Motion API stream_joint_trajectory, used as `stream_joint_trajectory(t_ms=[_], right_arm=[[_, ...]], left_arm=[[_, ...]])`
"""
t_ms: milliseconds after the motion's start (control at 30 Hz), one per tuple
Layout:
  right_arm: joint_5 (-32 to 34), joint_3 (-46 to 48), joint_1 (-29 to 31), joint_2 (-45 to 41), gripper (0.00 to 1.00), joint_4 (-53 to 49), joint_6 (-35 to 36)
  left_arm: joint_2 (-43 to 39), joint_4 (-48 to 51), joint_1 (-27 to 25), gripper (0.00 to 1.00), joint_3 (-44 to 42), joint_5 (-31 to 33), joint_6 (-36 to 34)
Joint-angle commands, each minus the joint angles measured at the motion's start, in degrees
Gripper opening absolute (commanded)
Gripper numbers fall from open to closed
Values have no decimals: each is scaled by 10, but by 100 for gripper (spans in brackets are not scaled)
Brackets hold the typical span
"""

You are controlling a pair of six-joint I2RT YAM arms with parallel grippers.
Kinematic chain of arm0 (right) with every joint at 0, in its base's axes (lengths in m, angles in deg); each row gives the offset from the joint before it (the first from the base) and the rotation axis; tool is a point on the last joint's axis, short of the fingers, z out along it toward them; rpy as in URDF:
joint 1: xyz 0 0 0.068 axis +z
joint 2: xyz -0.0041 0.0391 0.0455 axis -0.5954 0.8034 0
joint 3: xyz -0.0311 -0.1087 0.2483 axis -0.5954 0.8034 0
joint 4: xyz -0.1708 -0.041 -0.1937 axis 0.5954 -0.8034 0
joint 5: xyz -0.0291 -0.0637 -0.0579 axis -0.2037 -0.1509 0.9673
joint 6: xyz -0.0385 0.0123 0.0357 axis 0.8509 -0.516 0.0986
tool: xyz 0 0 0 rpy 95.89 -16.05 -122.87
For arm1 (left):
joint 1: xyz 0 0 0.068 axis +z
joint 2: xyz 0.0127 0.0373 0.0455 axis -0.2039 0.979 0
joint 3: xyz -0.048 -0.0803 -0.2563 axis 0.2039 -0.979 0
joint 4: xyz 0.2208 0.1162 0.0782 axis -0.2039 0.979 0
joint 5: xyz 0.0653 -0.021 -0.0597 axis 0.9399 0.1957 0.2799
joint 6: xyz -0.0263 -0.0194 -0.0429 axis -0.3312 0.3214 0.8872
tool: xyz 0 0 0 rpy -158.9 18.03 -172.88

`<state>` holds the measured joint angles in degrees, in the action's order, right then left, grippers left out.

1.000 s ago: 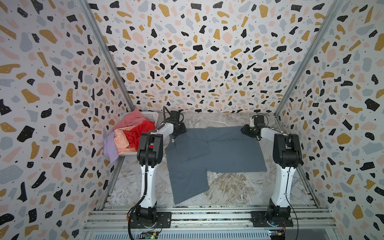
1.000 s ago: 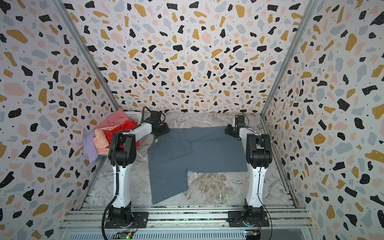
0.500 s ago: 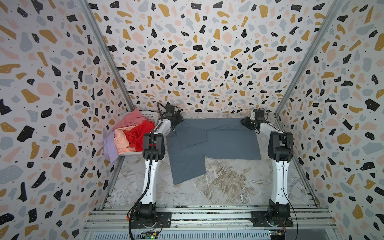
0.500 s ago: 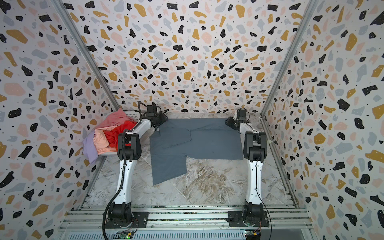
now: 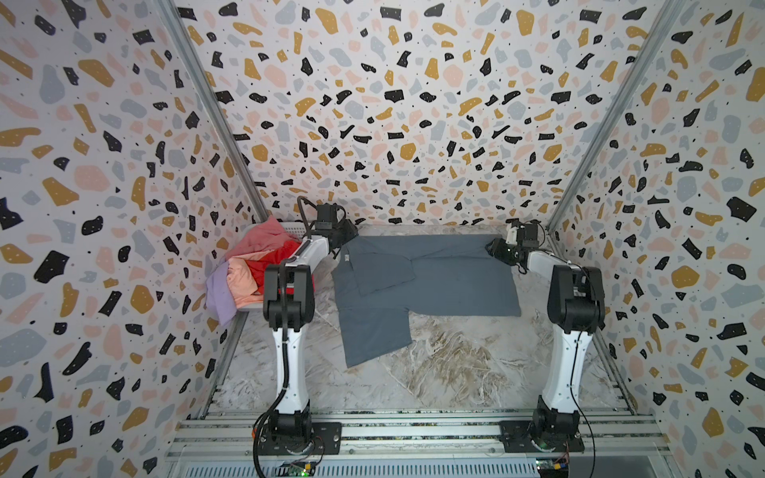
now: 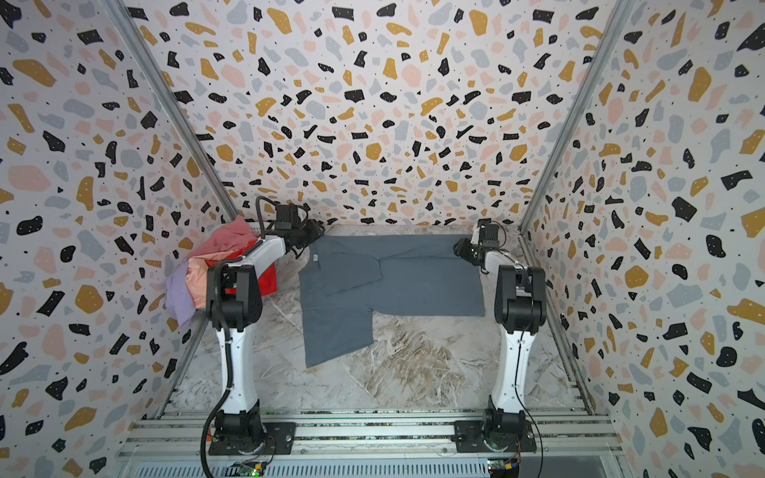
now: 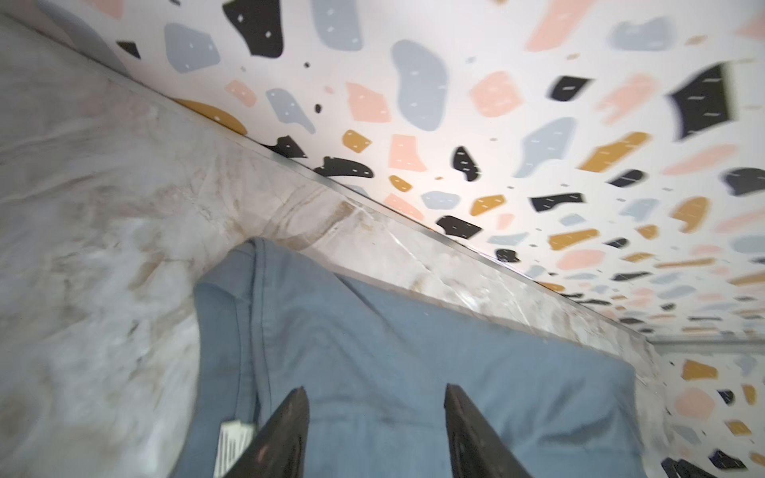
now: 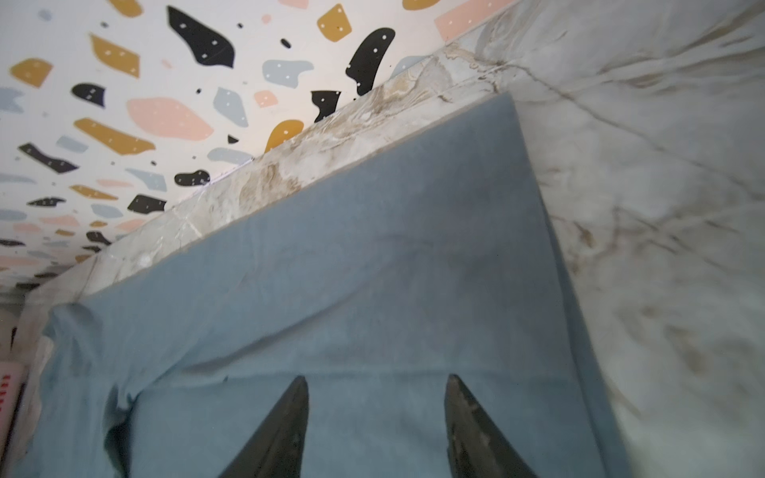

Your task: Fold and stack the t-shirts

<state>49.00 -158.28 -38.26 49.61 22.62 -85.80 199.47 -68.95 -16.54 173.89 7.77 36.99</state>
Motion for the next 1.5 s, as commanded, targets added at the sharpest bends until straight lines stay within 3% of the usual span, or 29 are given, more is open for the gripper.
stream_joint_trajectory(t_ms=[0, 300, 467, 700, 1000, 1300, 1467], right_arm=[[55, 65, 4, -100, 56, -11, 10], [106, 262, 1, -300, 71, -90, -17], [111, 348, -7, -380, 71, -128, -31], [87, 449, -39, -449, 71, -148, -48], [76, 496, -84, -490, 72, -139, -56], [61, 492, -109, -502, 72, -130, -56], [60, 503, -125, -505, 72, -137, -55]], left_arm=[[-91, 32, -8, 55, -90, -24, -42], [-363, 128, -45, 64, -415, 11, -60], [-462, 217, -74, 57, -536, 46, -58], [-565, 266, -98, 57, -645, 53, -33], [-578, 256, -174, 54, -693, 54, 20], [-541, 225, -175, 50, -731, 58, 47], [-493, 194, -184, 41, -729, 38, 43]])
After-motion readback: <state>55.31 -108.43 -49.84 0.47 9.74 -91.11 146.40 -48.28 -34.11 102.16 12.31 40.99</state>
